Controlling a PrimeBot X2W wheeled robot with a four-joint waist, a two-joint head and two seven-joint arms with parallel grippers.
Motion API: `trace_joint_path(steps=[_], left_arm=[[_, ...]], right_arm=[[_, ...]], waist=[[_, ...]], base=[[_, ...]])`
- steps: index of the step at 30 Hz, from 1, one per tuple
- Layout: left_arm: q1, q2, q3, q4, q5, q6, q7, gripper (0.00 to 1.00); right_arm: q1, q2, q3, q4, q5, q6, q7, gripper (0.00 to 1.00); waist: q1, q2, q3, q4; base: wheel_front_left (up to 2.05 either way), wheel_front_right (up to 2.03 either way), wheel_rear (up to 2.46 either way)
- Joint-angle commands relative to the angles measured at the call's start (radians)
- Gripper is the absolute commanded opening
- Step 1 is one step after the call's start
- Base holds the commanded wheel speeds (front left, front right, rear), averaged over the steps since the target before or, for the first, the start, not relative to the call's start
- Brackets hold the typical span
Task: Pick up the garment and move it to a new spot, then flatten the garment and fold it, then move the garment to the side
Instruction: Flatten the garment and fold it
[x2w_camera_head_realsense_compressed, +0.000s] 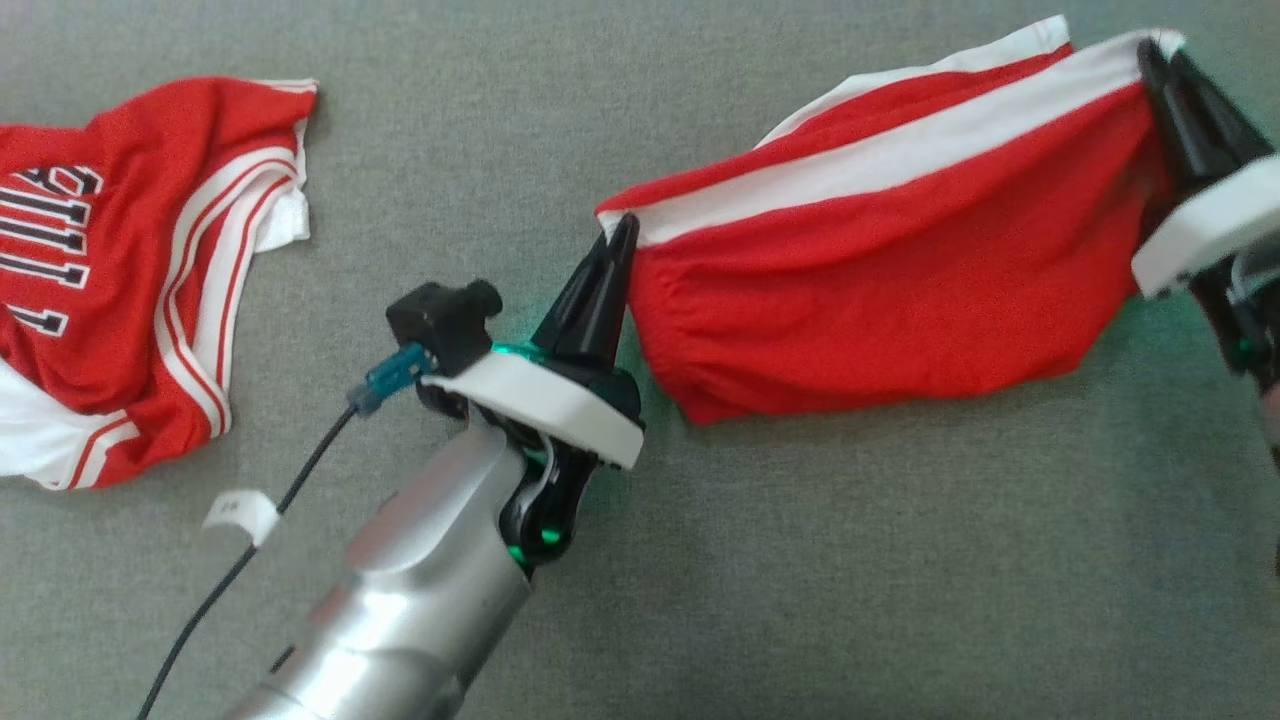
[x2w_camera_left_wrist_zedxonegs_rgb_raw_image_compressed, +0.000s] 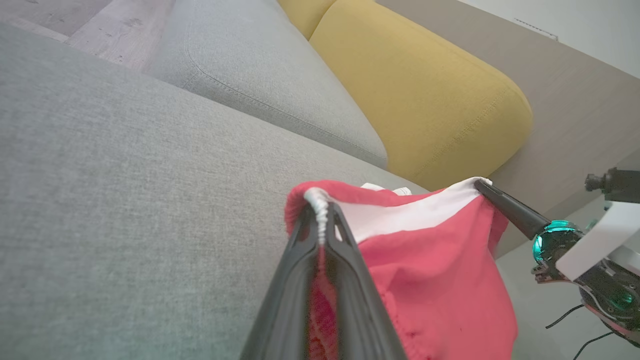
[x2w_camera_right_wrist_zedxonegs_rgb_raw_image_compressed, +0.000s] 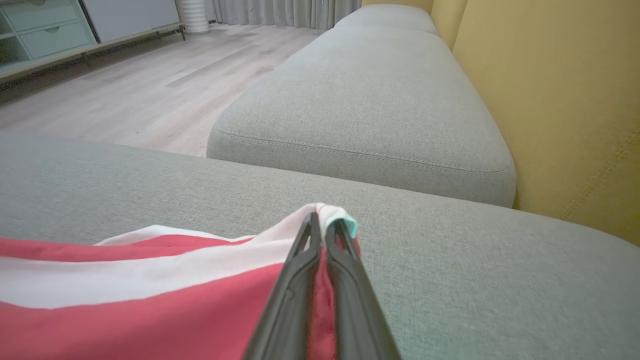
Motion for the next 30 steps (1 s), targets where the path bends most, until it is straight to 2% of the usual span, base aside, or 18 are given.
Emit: trace_joint_path(steps=[1, 12, 13, 14, 15, 16, 21, 25, 30], left_arm=[[-0.050, 0.002, 0.014, -0.012, -0.013, 0.002, -0.012, 0.00], [-0.101, 0.002, 0.062, 0.012, 0.025, 0.002, -0.012, 0.00], [-0.099, 0.002, 0.062, 0.013, 0.024, 0.002, -0.012, 0.00], [-0.097, 0.002, 0.063, 0.014, 0.022, 0.002, -0.012, 0.00], [-0.096, 0.002, 0.062, 0.013, 0.022, 0.002, -0.012, 0.38], [-0.096, 0.002, 0.065, 0.013, 0.028, 0.002, -0.012, 1.00], [-0.082, 0.002, 0.084, 0.002, 0.084, 0.015, -0.012, 1.00], [0.001, 0.002, 0.176, -0.111, 0.305, 0.119, -0.012, 1.00], [0.180, 0.002, 0.264, -0.335, 0.542, 0.246, -0.012, 1.00]], right_arm=[[-0.045, -0.024, 0.031, 0.016, 0.012, 0.007, -0.005, 0.00], [-0.212, -0.023, 0.198, 0.207, 0.071, 0.007, -0.086, 0.00], [-0.218, -0.020, 0.209, 0.220, 0.077, 0.007, -0.095, 0.33], [-0.222, -0.016, 0.219, 0.233, 0.084, 0.007, -0.103, 0.97], [-0.227, -0.014, 0.226, 0.246, 0.090, 0.007, -0.113, 1.00], [-0.230, -0.011, 0.230, 0.258, 0.095, 0.007, -0.123, 1.00], [-0.208, -0.017, 0.248, 0.273, 0.137, 0.007, -0.150, 1.00], [-0.117, -0.044, 0.247, 0.232, 0.228, 0.007, -0.163, 1.00], [-0.040, -0.075, 0.233, 0.223, 0.307, 0.007, -0.153, 1.00]], waist=[[-0.0003, 0.0000, 0.022, 0.006], [-0.0003, 0.0000, 0.072, 0.024], [-0.0003, 0.0000, 0.073, 0.024], [-0.0003, 0.0000, 0.073, 0.023], [-0.0003, 0.0000, 0.073, 0.023], [-0.0003, 0.0000, 0.072, 0.023], [-0.0003, 0.0000, 0.051, 0.027], [-0.0003, 0.0000, 0.010, 0.023], [-0.0003, 0.0000, -0.017, 0.030]], base=[[0.00, 0.00, 0.00], [0.00, 0.00, 0.00], [0.00, 0.00, 0.00], [0.00, 0.00, 0.00], [0.00, 0.00, 0.00], [0.00, 0.00, 0.00], [0.00, 0.00, 0.00], [0.00, 0.00, 0.00], [0.00, 0.00, 0.00]])
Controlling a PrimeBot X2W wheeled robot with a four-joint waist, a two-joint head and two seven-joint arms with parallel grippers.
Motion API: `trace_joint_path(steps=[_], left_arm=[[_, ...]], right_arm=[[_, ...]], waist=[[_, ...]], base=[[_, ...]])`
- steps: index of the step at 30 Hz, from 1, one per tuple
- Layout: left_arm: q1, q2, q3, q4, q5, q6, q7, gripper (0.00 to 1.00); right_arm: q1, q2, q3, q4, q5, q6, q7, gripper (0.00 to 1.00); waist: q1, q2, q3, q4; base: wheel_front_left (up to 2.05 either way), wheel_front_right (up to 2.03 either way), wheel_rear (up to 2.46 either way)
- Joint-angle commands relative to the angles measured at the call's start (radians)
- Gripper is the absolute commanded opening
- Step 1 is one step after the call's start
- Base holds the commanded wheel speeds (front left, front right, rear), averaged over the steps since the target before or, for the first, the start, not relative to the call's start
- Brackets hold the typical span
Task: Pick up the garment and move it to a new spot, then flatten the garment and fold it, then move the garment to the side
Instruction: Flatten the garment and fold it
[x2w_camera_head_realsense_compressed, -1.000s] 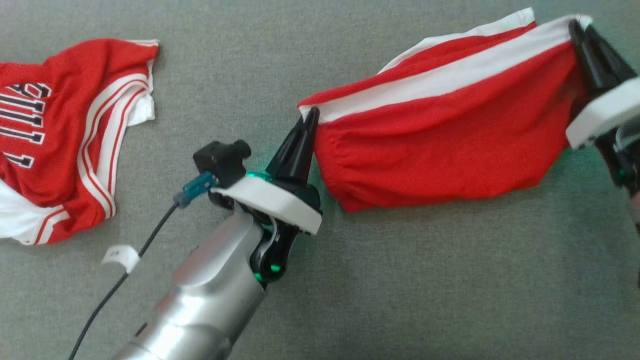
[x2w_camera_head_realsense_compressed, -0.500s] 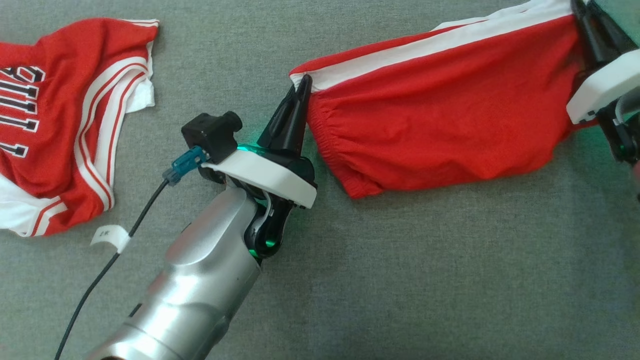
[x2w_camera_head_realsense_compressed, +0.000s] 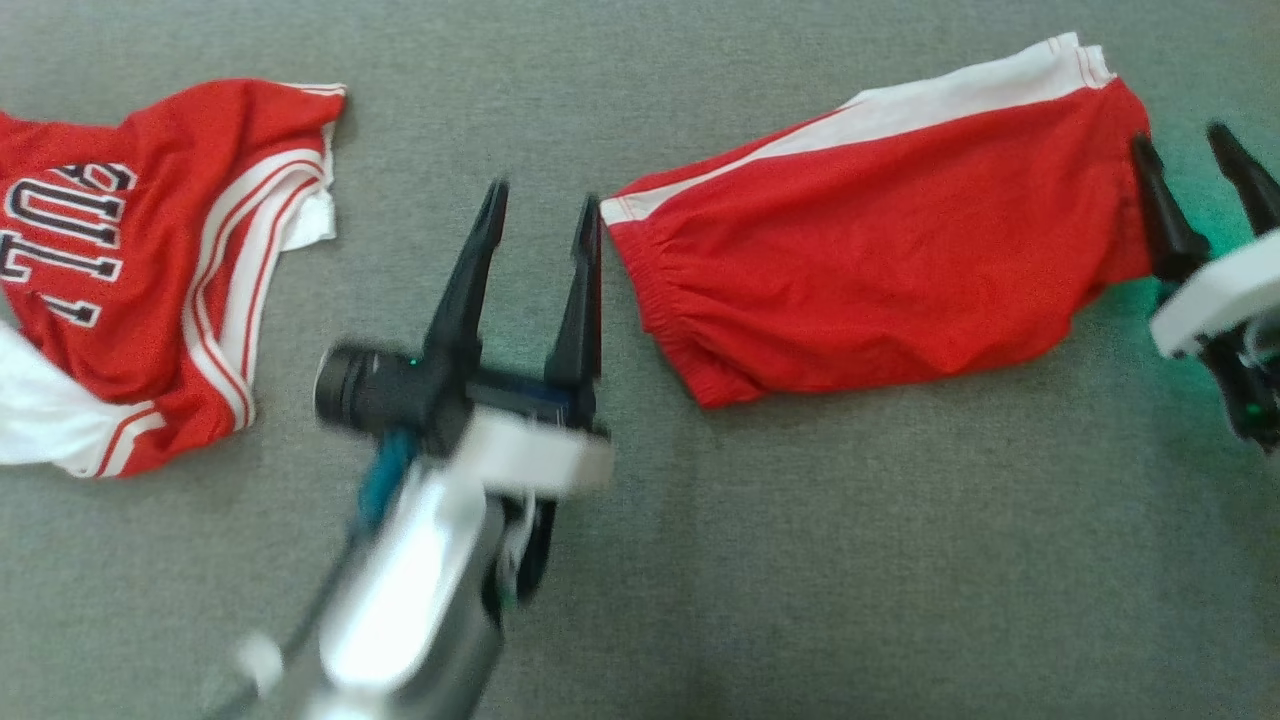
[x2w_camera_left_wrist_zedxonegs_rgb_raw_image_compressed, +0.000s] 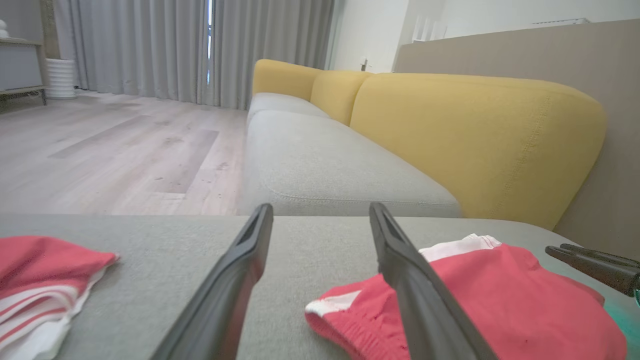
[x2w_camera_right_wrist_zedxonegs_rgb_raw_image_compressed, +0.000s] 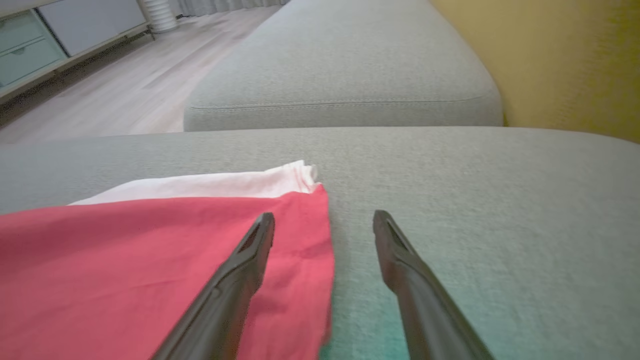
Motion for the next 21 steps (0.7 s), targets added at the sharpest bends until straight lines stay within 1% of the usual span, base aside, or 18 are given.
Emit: trace_joint_path(steps=[1, 4, 7, 11, 14, 15, 16, 17, 21], left_arm=[[0.022, 0.009, 0.039, -0.054, 0.023, 0.018, -0.005, 1.00], [0.118, 0.009, 0.050, -0.158, 0.101, 0.073, -0.005, 1.00], [0.190, 0.009, 0.042, -0.226, 0.154, 0.110, -0.005, 1.00], [0.251, 0.009, 0.024, -0.270, 0.185, 0.138, -0.005, 1.00], [0.276, 0.009, 0.016, -0.278, 0.199, 0.144, -0.005, 1.00], [0.283, 0.009, 0.016, -0.277, 0.200, 0.145, -0.005, 1.00], [0.289, 0.009, 0.017, -0.275, 0.202, 0.146, -0.005, 1.00], [0.293, 0.009, 0.018, -0.273, 0.207, 0.146, -0.005, 1.00], [0.311, 0.009, 0.028, -0.262, 0.207, 0.146, -0.005, 1.00]], right_arm=[[0.001, -0.026, -0.005, -0.011, 0.011, 0.007, -0.001, 1.00], [0.009, -0.015, -0.032, 0.027, 0.054, 0.007, 0.024, 1.00], [0.007, -0.008, -0.051, 0.082, 0.084, 0.007, 0.065, 1.00], [0.008, 0.003, -0.064, 0.159, 0.116, 0.007, 0.116, 1.00], [0.019, 0.021, -0.063, 0.192, 0.144, 0.007, 0.153, 1.00], [0.024, 0.029, -0.060, 0.195, 0.154, 0.007, 0.165, 0.73], [0.029, 0.035, -0.057, 0.194, 0.163, 0.007, 0.177, 0.23], [0.034, 0.038, -0.052, 0.190, 0.170, 0.007, 0.186, 0.00], [0.037, 0.036, -0.045, 0.183, 0.183, 0.007, 0.168, 0.00]], waist=[[0.0002, 0.0000, -0.005, 0.010], [0.0002, 0.0000, -0.010, 0.039], [0.0002, 0.0000, -0.010, 0.082], [0.0002, 0.0000, -0.012, 0.141], [0.0002, 0.0000, -0.017, 0.172], [0.0002, 0.0000, -0.020, 0.177], [0.0002, 0.0000, -0.024, 0.180], [0.0002, 0.0000, -0.026, 0.180], [0.0002, 0.0000, -0.044, 0.161]], base=[[0.00, 0.00, 0.00], [0.00, 0.00, 0.00], [0.00, 0.00, 0.00], [0.00, 0.00, 0.00], [0.00, 0.00, 0.00], [0.00, 0.00, 0.00], [0.00, 0.00, 0.00], [0.00, 0.00, 0.00], [0.00, 0.00, 0.00]])
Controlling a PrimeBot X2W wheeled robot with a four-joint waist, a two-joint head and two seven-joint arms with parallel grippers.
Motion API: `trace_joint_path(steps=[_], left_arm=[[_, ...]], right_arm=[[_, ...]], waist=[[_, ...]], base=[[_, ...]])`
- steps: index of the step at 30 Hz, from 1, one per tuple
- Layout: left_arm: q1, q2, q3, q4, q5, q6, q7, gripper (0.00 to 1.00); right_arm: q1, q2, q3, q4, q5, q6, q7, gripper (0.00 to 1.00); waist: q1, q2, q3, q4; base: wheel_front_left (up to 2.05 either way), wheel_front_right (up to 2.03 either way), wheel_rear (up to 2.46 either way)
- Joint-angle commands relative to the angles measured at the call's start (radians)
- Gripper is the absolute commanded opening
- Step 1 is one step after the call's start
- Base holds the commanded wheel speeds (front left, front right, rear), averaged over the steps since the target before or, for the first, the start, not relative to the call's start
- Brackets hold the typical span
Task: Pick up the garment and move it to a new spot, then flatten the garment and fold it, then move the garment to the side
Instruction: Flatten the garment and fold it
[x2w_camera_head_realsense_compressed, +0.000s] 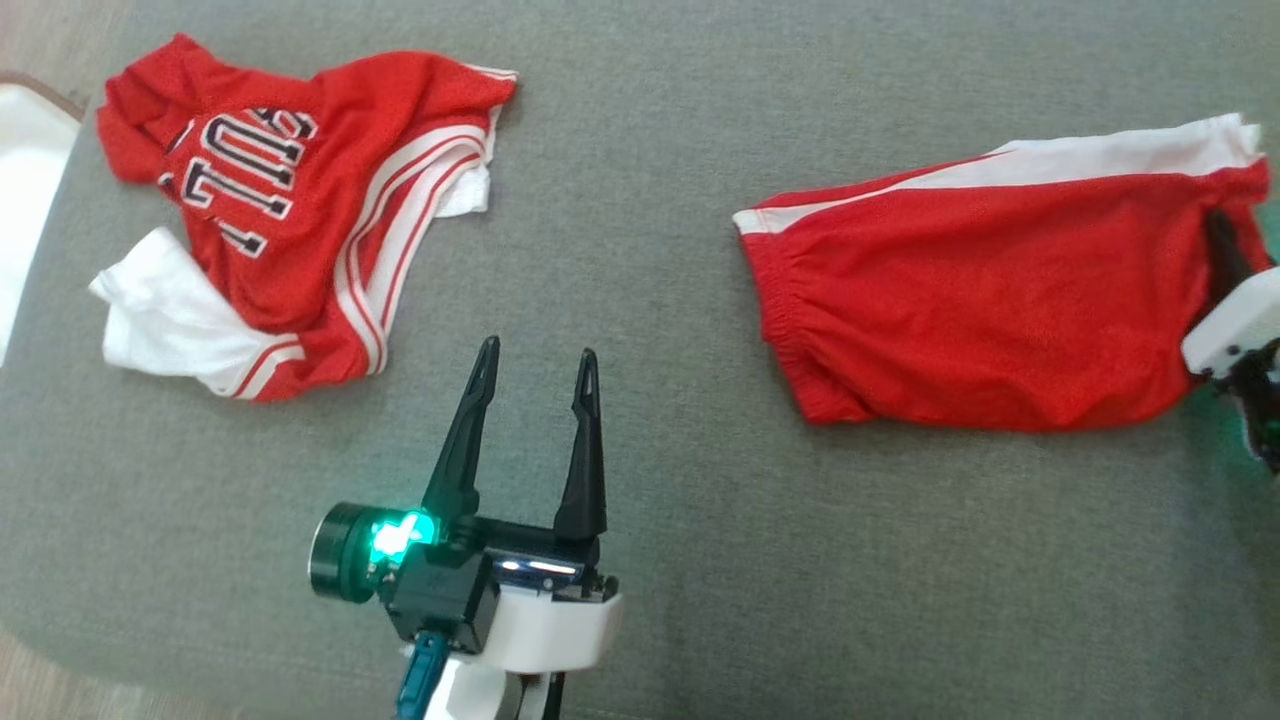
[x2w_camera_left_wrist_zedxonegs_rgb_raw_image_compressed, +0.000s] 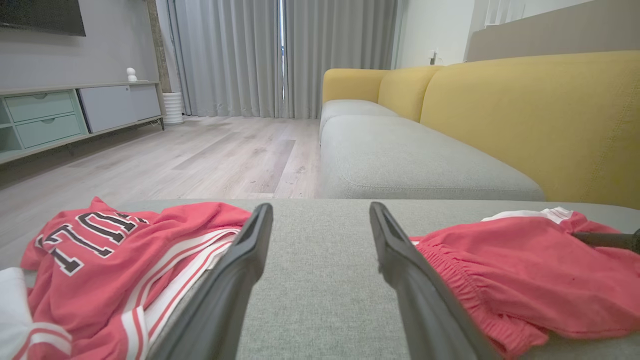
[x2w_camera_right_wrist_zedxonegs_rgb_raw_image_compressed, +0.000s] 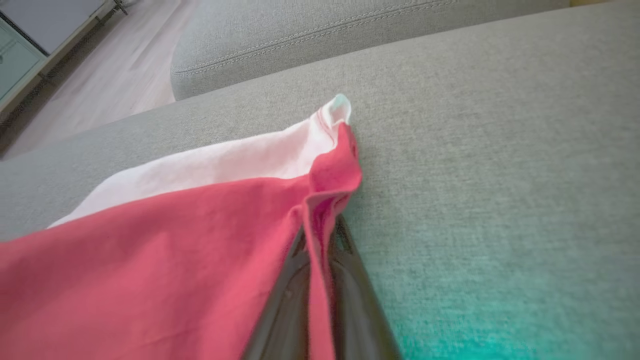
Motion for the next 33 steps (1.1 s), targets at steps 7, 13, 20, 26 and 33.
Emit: trace_joint_path(steps=[7, 13, 20, 26, 33], left_arm=[[0.017, 0.004, 0.055, 0.001, 0.009, -0.016, -0.005, 1.00], [0.026, 0.004, 0.062, 0.010, 0.014, -0.034, -0.005, 1.00], [0.033, 0.004, 0.070, 0.019, 0.013, -0.049, -0.005, 1.00], [0.050, 0.004, 0.074, 0.044, 0.011, -0.063, -0.005, 1.00], [0.072, 0.004, 0.063, 0.063, -0.010, -0.072, -0.005, 1.00]], right_arm=[[0.035, -0.032, 0.029, 0.006, 0.000, 0.007, -0.057, 0.00], [0.042, -0.095, 0.033, 0.010, -0.006, 0.007, -0.076, 0.00], [0.015, -0.126, 0.036, -0.029, -0.008, 0.007, -0.102, 0.00], [-0.013, -0.075, 0.054, -0.106, -0.032, 0.007, -0.130, 0.00], [-0.015, 0.036, 0.070, -0.163, -0.098, 0.007, -0.141, 0.00]], waist=[[0.0001, 0.0000, -0.055, -0.106], [0.0001, 0.0000, -0.074, -0.169], [0.0001, 0.0000, -0.082, -0.223], [0.0001, 0.0000, -0.128, -0.244], [0.0001, 0.0000, -0.182, -0.220]], base=[[0.00, 0.00, 0.00], [0.00, 0.00, 0.00], [0.00, 0.00, 0.00], [0.00, 0.00, 0.00], [0.00, 0.00, 0.00]])
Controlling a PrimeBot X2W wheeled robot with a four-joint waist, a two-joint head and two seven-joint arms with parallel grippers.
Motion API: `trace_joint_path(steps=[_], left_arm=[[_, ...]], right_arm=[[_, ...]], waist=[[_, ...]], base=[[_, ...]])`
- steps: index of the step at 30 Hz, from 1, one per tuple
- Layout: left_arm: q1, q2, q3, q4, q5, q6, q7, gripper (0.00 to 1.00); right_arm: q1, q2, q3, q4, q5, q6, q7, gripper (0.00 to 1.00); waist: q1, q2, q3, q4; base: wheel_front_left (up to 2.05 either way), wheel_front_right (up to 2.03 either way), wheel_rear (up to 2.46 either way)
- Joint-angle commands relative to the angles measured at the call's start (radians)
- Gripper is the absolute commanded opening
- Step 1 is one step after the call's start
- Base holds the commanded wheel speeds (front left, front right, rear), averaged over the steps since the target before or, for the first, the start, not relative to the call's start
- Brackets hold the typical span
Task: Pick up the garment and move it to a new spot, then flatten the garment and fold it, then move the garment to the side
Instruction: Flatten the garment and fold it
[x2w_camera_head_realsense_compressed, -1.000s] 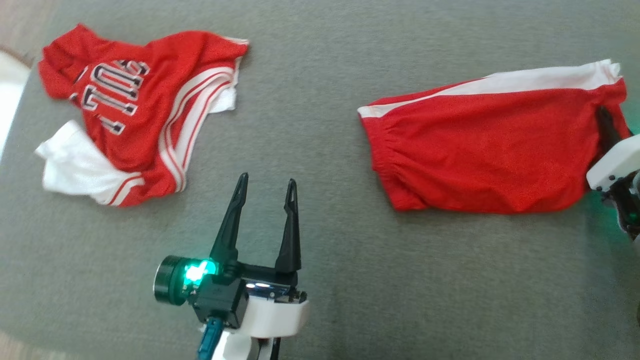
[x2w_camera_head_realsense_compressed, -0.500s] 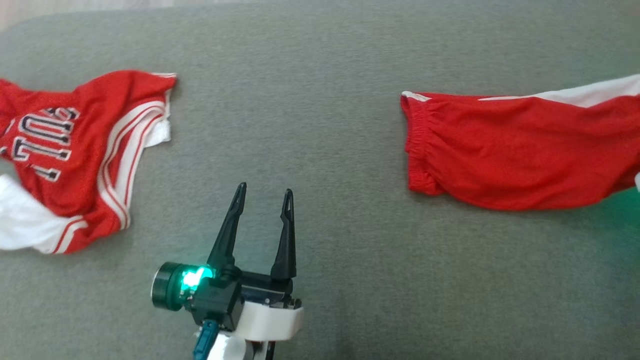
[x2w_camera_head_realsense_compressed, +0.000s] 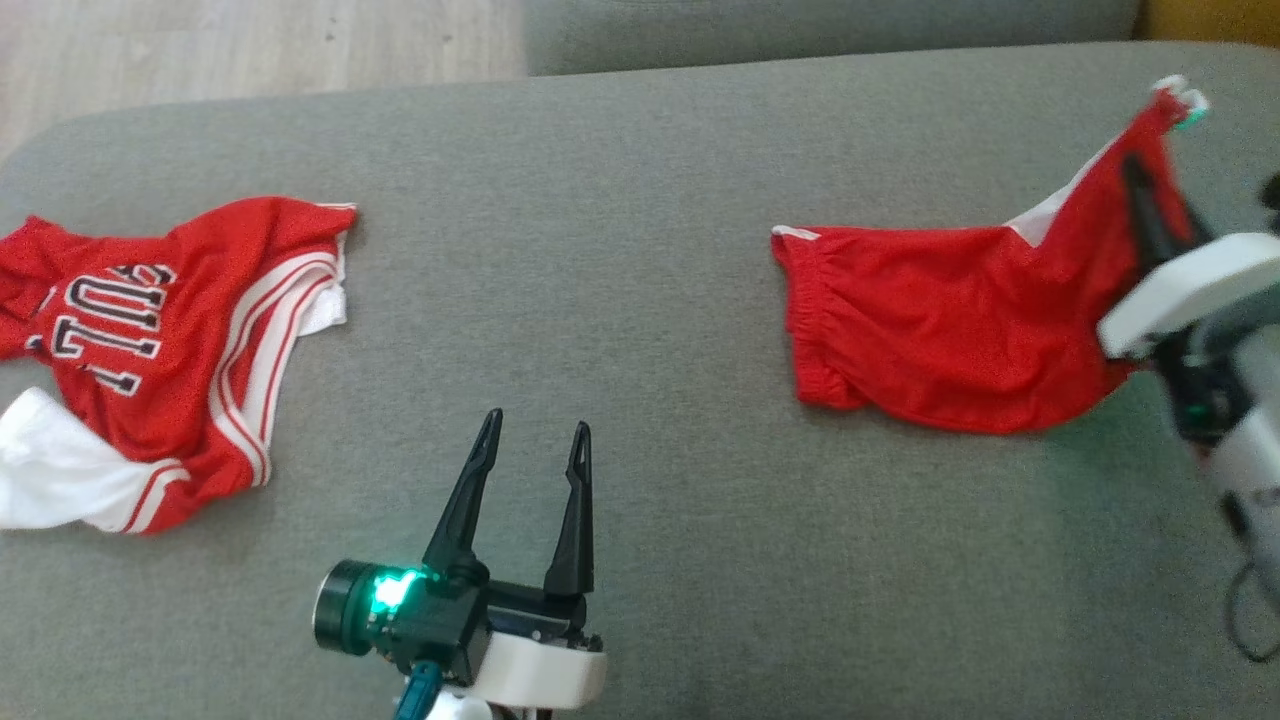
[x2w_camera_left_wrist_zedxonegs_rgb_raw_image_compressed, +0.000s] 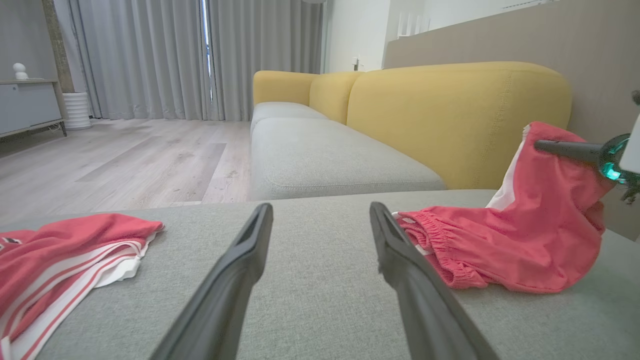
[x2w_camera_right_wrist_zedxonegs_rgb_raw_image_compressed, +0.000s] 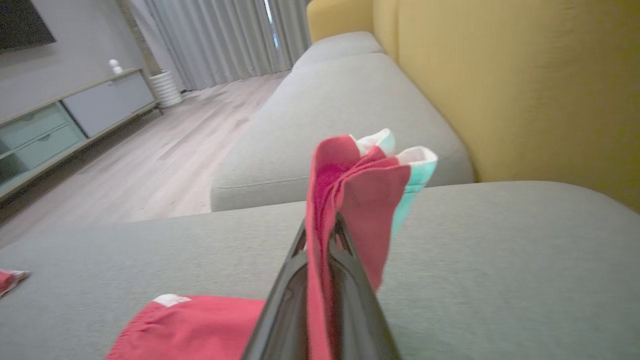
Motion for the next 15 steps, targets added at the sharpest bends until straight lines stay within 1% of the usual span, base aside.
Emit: trace_joint_path(steps=[1, 5, 10, 11, 12, 14, 15], left_arm=[[-0.005, 0.001, 0.029, -0.026, -0.010, 0.000, -0.005, 1.00], [0.004, 0.001, 0.023, -0.022, -0.016, 0.000, -0.005, 1.00], [-0.001, 0.001, 0.010, -0.016, -0.023, 0.000, -0.005, 1.00], [-0.003, 0.001, 0.009, -0.015, -0.024, 0.001, -0.005, 1.00], [-0.004, 0.001, 0.009, -0.014, -0.025, 0.001, -0.005, 1.00], [-0.003, 0.001, 0.013, -0.013, -0.025, 0.004, -0.005, 1.00], [-0.002, 0.001, 0.017, -0.013, -0.025, 0.004, -0.005, 1.00]], right_arm=[[-0.004, 0.020, 0.011, -0.032, -0.015, 0.007, -0.010, 0.00], [0.016, 0.121, 0.007, -0.035, -0.055, 0.007, -0.012, 0.00], [0.049, 0.258, 0.016, 0.006, -0.117, 0.007, -0.005, 0.00], [0.055, 0.280, 0.016, 0.012, -0.127, 0.007, -0.006, 0.44], [0.062, 0.297, 0.014, 0.014, -0.136, 0.007, -0.009, 1.00], [0.076, 0.314, 0.000, 0.001, -0.145, 0.007, -0.024, 1.00], [0.083, 0.312, -0.012, -0.012, -0.152, 0.007, -0.034, 1.00]], waist=[[0.0002, -0.0001, -0.011, 0.014], [0.0002, -0.0001, -0.016, 0.039], [0.0002, -0.0001, -0.011, 0.069], [0.0002, -0.0001, -0.011, 0.073], [0.0002, -0.0001, -0.013, 0.075], [0.0002, -0.0001, -0.017, 0.077], [0.0002, -0.0001, -0.021, 0.075]], base=[[0.00, 0.00, 0.00], [0.00, 0.00, 0.00], [0.00, 0.00, 0.00], [0.00, 0.00, 0.00], [0.00, 0.00, 0.00], [0.00, 0.00, 0.00], [0.00, 0.00, 0.00]])
